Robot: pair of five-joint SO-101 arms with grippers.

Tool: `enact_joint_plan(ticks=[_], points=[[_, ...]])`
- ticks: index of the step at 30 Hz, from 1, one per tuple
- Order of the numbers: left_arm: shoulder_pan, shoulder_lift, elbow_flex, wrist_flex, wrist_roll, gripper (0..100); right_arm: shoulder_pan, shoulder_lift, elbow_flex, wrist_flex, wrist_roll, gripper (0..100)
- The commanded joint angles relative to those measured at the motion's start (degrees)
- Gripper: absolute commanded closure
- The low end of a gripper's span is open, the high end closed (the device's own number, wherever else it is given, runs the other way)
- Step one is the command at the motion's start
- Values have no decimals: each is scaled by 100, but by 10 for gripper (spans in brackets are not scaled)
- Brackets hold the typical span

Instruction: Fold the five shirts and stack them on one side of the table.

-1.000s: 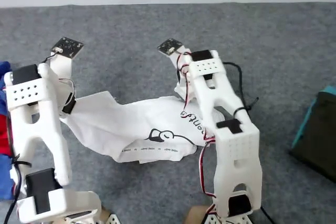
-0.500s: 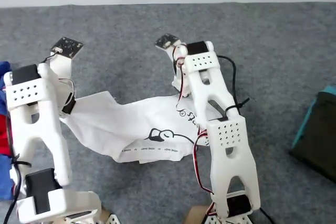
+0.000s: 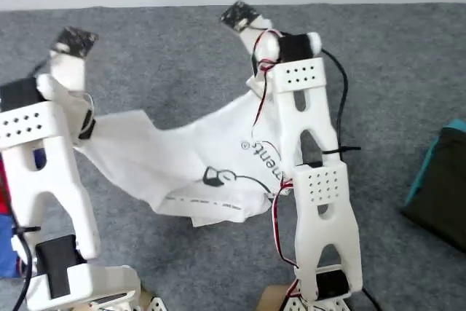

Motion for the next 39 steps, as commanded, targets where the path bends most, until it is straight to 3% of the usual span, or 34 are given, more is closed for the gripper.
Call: enact_joint_plan(ticks=[1,11,22,30,34,39], points=[[26,-273,-1112,281,413,996,224,-1033,-352,242,44,987],[255,-273,-3451,281,721,996,980,-3125,-360,215,35,987],[607,-264,-5209,185,149,996,1657,-5015,-352,-514,70,987],[624,-264,-6782,44,141,996,1771,-5947,-316,-400,580,987],[624,-264,-7011,176,141,996,1736,-6026,-308,207,703,987],[580,-264,-6809,299,141,996,1675,-6018,202,233,536,987]])
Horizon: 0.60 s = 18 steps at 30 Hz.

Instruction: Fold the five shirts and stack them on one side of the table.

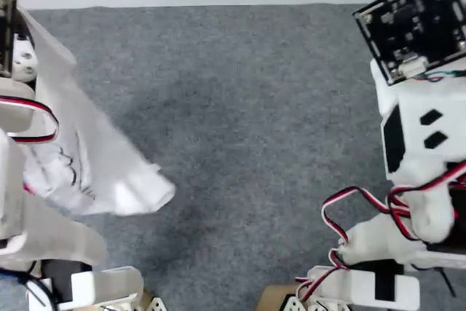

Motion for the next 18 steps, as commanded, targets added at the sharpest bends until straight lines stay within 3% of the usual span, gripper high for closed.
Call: enact_joint_plan(ticks=[1,9,18], points=[[-26,-114,84,114,-44,996,-171,-101,475,215,-105,987],[-246,-123,1719,114,-35,996,-602,-110,1943,224,-431,987],[-1996,-70,3776,114,-193,996,-1622,-48,3842,119,-440,987]])
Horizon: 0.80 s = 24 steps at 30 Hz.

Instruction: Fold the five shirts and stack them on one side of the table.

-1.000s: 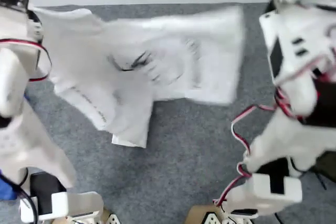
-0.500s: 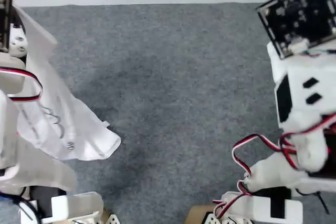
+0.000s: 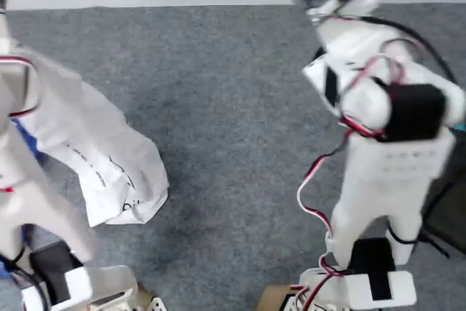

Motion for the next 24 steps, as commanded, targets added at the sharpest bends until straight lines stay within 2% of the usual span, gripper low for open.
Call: enact_joint_plan(ticks=[1,4,12,17,24], points=[[-677,-70,875,105,-369,996,-541,-22,712,22,-62,987],[-985,-70,1974,70,-914,996,-1007,-22,1644,-470,-62,986],[-1275,-79,4532,-1204,-1134,996,-2352,-22,4026,-2185,-202,864],[-1240,-79,5165,-1767,-1134,996,-3125,84,4826,-3108,-387,786],[-1240,-79,5349,-1934,-1134,996,-4022,989,4756,-3354,-378,776]])
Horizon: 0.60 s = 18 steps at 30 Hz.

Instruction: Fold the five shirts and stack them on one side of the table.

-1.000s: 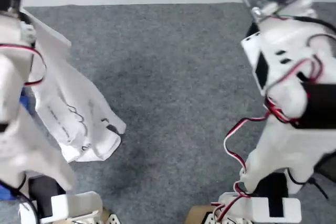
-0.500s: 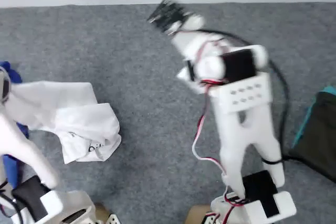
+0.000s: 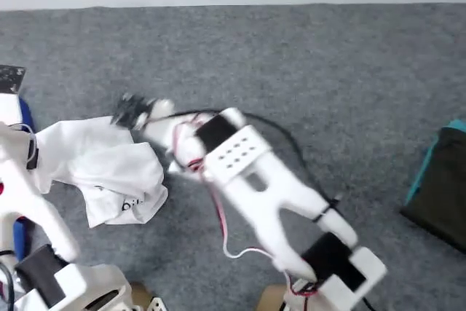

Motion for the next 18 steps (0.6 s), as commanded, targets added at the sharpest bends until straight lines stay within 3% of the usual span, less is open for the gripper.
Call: enact_joint_plan(ticks=[1,12,18], points=[[9,-88,-13,-105,-35,996,-365,295,-193,-180,-18,775],[9,-88,-13,-105,-35,996,-1244,769,-923,-251,290,749],[9,-88,-13,-105,-35,996,-1270,1218,-1064,-497,413,728]])
